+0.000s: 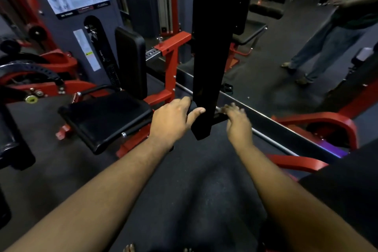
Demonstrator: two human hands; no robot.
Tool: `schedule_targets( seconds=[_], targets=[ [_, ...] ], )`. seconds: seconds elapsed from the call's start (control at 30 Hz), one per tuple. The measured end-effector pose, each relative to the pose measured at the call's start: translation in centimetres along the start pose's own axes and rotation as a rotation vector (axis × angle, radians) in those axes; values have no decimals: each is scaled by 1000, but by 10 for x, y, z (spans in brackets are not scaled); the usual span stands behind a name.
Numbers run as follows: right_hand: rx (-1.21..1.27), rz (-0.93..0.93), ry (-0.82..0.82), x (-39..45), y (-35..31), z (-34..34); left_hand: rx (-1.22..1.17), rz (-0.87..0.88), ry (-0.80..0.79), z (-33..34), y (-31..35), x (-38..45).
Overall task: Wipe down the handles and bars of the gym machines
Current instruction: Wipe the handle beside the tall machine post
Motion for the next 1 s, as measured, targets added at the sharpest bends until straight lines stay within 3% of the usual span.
schedule_targets(
  seconds=[0.13,0.27,0.43,0.6,0.67,0.8,1.0],
  targets=[
    [287,64,50,-51,-46,10,16,1,12,1,-3,-5],
    [163,-3,119,-45,-30,4,-7,0,6,0,0,-4],
    [344,295,257,-44,4,-5,-13,-3,6,-2,3,-5],
    [396,228,232,-64,-47,12,-1,-1,23,-4,-2,-4],
    [343,200,248,-56,-34,10,-10,-2,18,-3,-1,-4],
    [317,338,298,-31,14,4,-13,4,27,-2,4,-6],
    [504,265,270,-71,-42,14,-12,1,36,-4,3,-5]
  ],
)
Point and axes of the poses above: each hand's wrist, its own x-axis towards the middle knuckle, its own z-axis out of the palm, y = z × x, the point moved 9 cm from there along x, towards the middle knuckle, and after that the axes turned 7 degrees about -x, right-handed, at the moved point
